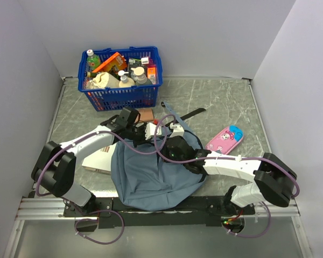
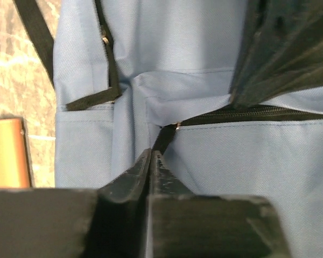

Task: Pack the student bag
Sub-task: Unzip the student bag at the center of the board.

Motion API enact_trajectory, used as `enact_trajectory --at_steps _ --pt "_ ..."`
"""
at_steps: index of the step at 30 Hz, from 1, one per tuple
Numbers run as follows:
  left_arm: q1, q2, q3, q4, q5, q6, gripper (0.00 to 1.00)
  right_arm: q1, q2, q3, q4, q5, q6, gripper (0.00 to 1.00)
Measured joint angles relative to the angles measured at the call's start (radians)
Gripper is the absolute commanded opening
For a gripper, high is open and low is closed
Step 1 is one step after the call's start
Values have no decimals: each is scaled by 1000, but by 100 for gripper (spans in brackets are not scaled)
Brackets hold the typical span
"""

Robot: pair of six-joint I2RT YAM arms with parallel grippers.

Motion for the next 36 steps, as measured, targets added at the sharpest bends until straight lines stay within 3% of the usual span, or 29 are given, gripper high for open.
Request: enact_trajectory --at_steps 6,11,14,25,31,36 --pt "-26 1 13 -61 -1 16 1 0 0 0 0 0 0 0" --pt "-29 3 47 -113 -1 17 30 0 0 0 0 1 0 0" --pt "-27 3 74 -144 -3 32 39 0 -3 0 0 1 0 0" --pt "-26 3 100 -251 -3 157 44 0 -64 -45 6 -3 0 0" --pt "-25 3 100 -224 -5 152 44 0 -74 -47 6 -5 0 0" --pt "-24 6 100 -178 -3 131 38 0 -74 -48 10 -7 0 0"
